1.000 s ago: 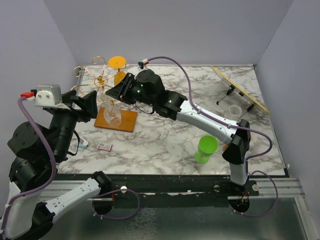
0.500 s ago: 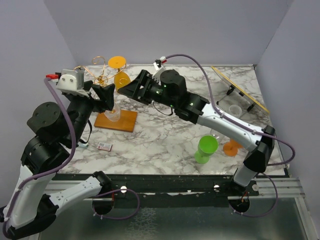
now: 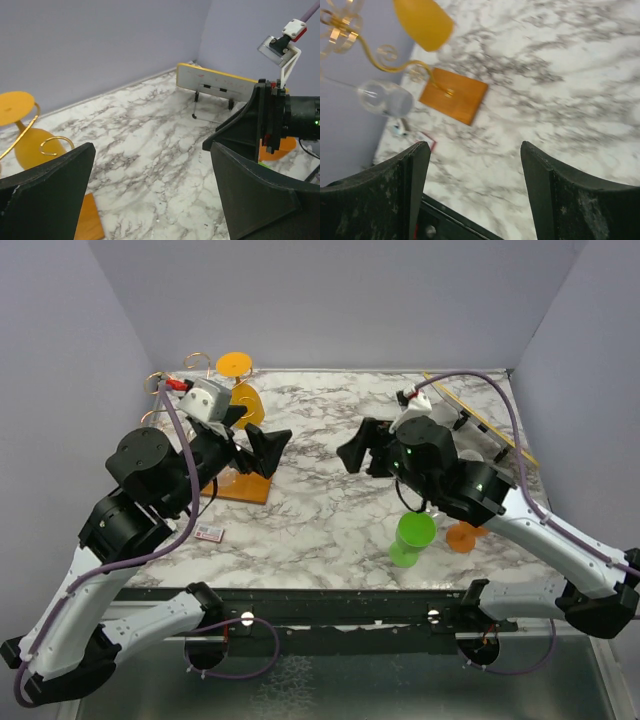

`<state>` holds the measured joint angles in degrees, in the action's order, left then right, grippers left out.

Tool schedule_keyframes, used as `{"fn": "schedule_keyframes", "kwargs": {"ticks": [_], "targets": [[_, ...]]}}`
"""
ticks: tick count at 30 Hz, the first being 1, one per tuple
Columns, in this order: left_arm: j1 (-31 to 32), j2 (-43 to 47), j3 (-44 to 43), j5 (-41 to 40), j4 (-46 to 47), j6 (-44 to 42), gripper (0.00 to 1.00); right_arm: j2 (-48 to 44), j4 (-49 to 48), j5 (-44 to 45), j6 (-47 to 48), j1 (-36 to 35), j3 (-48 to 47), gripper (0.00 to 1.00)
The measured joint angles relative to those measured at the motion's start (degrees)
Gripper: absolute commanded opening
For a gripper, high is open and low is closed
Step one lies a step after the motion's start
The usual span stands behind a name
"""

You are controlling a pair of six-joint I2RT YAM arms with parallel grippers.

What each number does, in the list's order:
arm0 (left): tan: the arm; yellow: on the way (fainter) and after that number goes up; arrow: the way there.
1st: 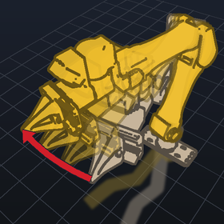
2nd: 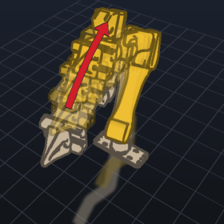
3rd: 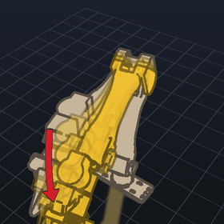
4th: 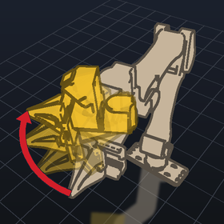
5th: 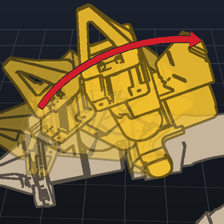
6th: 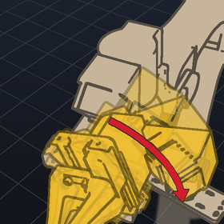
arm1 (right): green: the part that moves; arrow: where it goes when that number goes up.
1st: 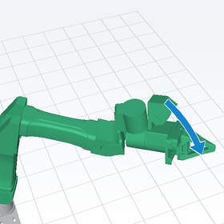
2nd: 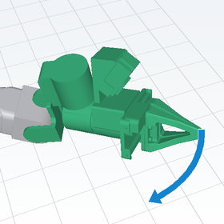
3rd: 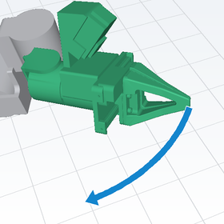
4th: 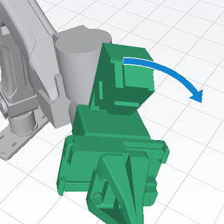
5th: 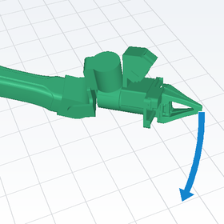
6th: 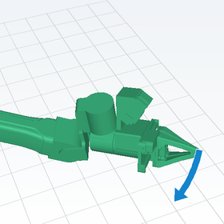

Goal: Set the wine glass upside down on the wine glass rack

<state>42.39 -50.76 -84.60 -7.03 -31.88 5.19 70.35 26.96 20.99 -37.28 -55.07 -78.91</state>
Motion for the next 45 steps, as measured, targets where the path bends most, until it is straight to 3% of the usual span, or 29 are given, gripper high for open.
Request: {"fn": "schedule_keyframes", "kwargs": {"ticks": [8, 14, 17, 22, 35, 39, 45], "targets": [[0.0, -1.3, 10.1, 6.4, 5.9, 3.6, 0.99, -10.5, 20.7, 6.3, -2.3, 0.1, 7.2, 0.77], [0.0, -4.3, 15.3, 8.5, 9.2, 8.4, 0.93, -13.7, 30.7, 4.7, -4.3, 0.1, 9.2, 0.61], [0.0, -4.5, 16.8, 8.5, 10.2, 11.9, 0.92, -13.9, 33.2, 3.0, -4.1, 0.1, 11.6, 0.60], [0.0, -4.5, 18.1, 8.5, 12.3, 16.9, 0.99, -13.3, 34.2, 0.1, -3.0, 0.1, 16.4, 0.56], [0.0, -4.2, 23.2, 7.8, 13.4, 23.7, 0.99, -5.8, 28.3, -2.6, -0.2, 0.1, 18.7, 0.26], [0.0, -4.1, 23.7, 6.8, 13.4, 26.4, 0.99, -3.8, 27.2, -2.6, 0.6, 0.1, 18.6, 0.02], [0.0, -4.1, 24.9, 5.3, 13.4, 30.9, 0.99, -2.0, 26.6, -2.0, 1.3, 0.1, 16.2, 0.01]]}}
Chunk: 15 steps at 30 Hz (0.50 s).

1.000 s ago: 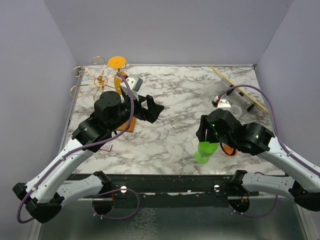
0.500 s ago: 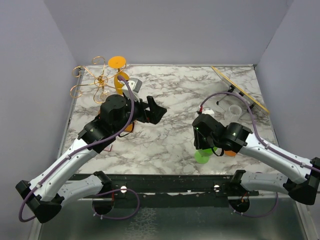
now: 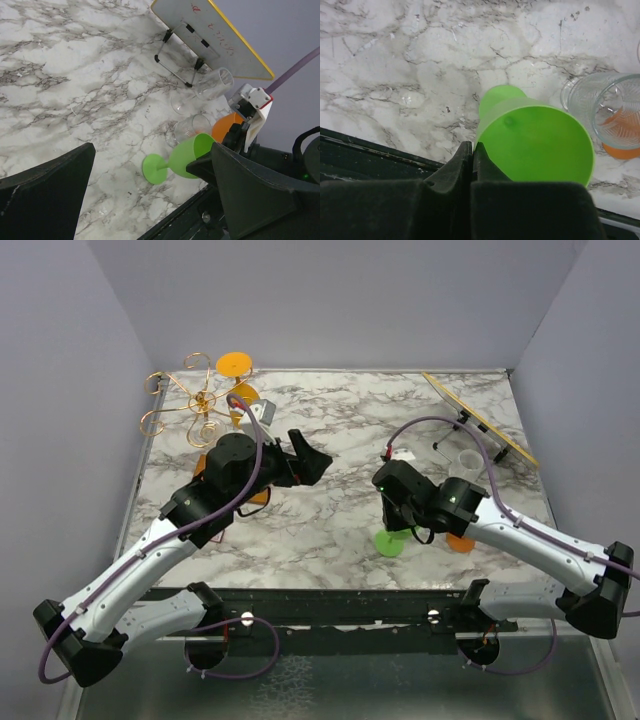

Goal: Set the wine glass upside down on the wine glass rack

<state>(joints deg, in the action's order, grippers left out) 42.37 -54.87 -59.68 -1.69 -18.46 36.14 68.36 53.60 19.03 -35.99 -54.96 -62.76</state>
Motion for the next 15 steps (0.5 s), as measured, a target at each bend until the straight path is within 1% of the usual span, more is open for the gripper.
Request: {"fn": "schedule_keyframes", "kwargs": {"ticks": [3, 7, 11, 15], "targets": [[0.0, 0.0, 0.3, -1.0, -0.1, 4.1, 0.99, -0.7, -1.7, 0.5, 0.6, 0.0, -0.9, 0.01], [0.0, -0.3, -1.0, -1.2, -0.5, 10.2, 0.99, -5.1, -9.0, 2.8, 2.7, 0.0, -0.9, 0.01], [0.0, -1.1, -4.0, -1.6, 0.3, 16.3, 0.99, -10.1, -20.9, 6.5, 6.3, 0.0, -0.5, 0.01], [0.0, -1.0, -4.6, -4.3, 2.1, 21.9, 0.99, -13.4, -35.4, 9.8, 10.6, 0.0, 2.4, 0.01]]}}
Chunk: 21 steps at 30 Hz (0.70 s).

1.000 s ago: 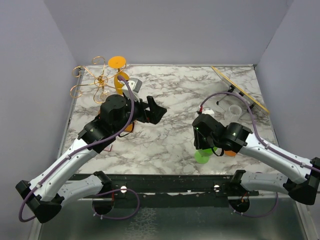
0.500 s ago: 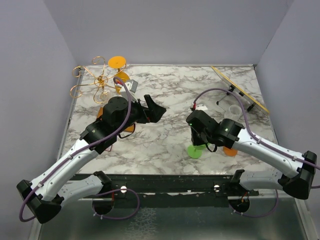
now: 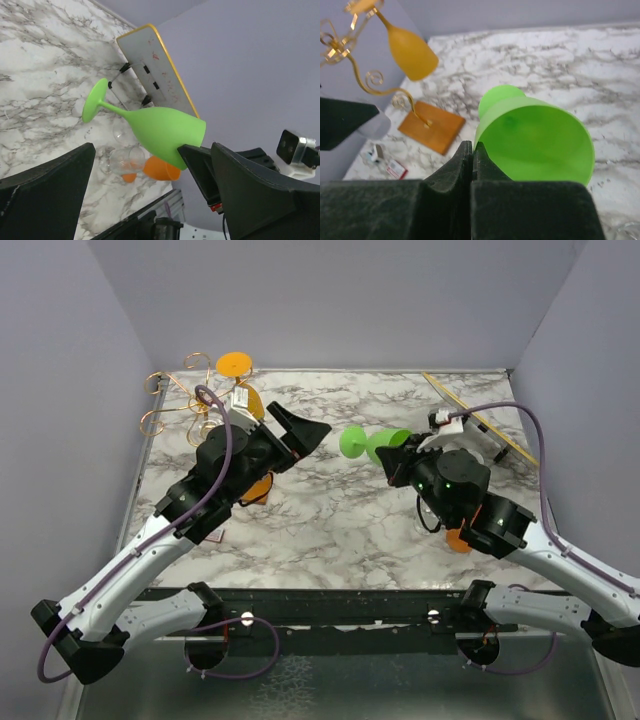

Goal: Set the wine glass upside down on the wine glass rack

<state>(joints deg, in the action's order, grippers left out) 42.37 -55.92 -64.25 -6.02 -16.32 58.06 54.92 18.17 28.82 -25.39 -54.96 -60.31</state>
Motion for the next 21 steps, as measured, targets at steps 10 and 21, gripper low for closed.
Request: {"fn": "schedule_keyframes", "kwargs": {"ticks": [10, 21], "targets": [[0.0, -4.7, -2.6, -3.1, 8.7, 7.8, 0.89, -2.2, -26.2, 8.3, -3.8, 0.0, 5.4, 0.01], [0.0, -16.0, -11.1, -3.4, 12.5, 12.1, 0.67, -5.4, -38.8, 10.0, -17.7, 0.0, 8.6, 0.01]]}}
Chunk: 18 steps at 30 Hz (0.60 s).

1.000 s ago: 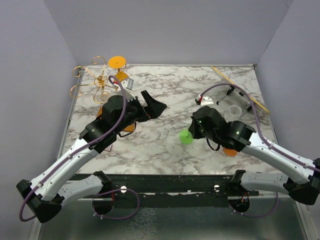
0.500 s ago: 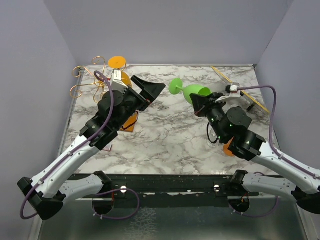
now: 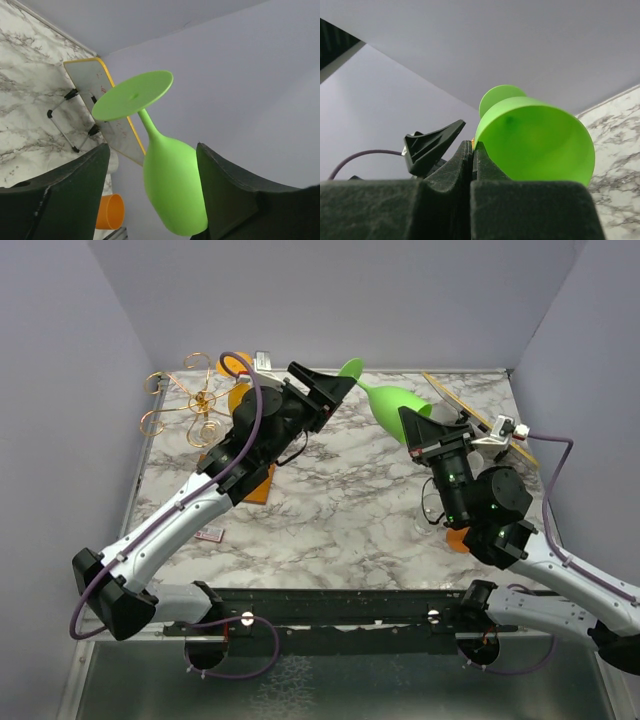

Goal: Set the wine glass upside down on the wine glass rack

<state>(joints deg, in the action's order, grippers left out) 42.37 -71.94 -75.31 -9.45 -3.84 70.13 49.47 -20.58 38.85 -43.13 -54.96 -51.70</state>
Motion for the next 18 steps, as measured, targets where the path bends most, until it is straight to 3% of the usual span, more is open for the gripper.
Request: {"fn": "schedule_keyframes", "kwargs": {"ticks": [13, 18], "targets": [[0.0, -2.8, -1.1, 1.1, 7.0, 4.2, 0.44, -0.4, -9.1, -4.1, -7.6, 0.0, 6.6, 0.01], [0.0, -3.3, -1.1, 1.1, 7.3, 4.3, 0.52, -0.4, -11.4, -4.9, -8.1, 0.0, 7.2, 0.01]]}}
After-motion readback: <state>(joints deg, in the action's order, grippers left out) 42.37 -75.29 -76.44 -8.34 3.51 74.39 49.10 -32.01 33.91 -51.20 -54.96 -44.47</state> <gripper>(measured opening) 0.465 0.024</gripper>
